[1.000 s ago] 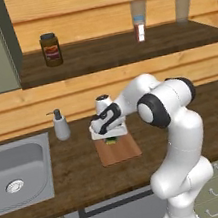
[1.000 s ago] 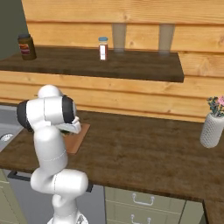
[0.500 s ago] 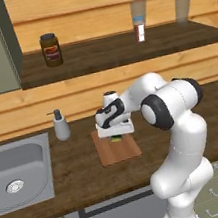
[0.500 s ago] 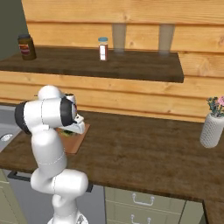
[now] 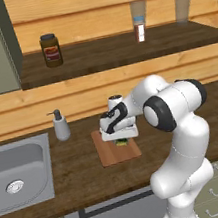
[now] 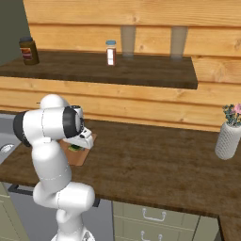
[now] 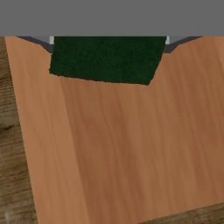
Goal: Pick up the sponge from the counter and clean the cutting board by briefly scrubbing or pressing down on the cutting board. Once finished, release the sponge.
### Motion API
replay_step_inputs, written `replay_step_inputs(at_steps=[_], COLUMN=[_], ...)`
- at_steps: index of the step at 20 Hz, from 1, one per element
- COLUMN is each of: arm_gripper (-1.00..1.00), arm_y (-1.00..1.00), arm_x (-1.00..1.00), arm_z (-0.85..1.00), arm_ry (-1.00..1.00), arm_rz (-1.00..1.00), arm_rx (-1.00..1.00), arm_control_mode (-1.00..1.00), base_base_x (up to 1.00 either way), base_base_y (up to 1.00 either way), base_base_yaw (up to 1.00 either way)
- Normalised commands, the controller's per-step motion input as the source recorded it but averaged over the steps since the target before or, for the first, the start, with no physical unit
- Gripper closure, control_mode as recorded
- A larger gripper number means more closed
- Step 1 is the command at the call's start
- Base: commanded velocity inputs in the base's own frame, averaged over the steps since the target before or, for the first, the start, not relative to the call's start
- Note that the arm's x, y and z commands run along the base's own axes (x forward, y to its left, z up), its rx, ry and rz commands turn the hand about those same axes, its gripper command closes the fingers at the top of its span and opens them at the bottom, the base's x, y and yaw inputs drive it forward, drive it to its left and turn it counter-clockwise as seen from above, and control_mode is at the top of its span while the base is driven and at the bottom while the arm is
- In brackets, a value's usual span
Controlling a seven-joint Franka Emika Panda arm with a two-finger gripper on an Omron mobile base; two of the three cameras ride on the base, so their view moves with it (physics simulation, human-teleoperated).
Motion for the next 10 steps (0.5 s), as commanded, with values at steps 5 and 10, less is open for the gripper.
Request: replay_step_inputs(at_steps=[5,10], arm_gripper=[1.00,1.00], arm_y=[0.05,0.34], arm_x=[-1.00,-1.00], arm_z=[-1.00,-1.00], arm_ry=[-0.09,-0.04], arm_rz=[0.09,0.09], arm_rx=[0.00,0.00], arm_control_mode=[-1.00,-1.00], base_base_x=[0.00,0.00], base_base_y=[0.00,0.00], base_base_yaw=[0.00,0.00])
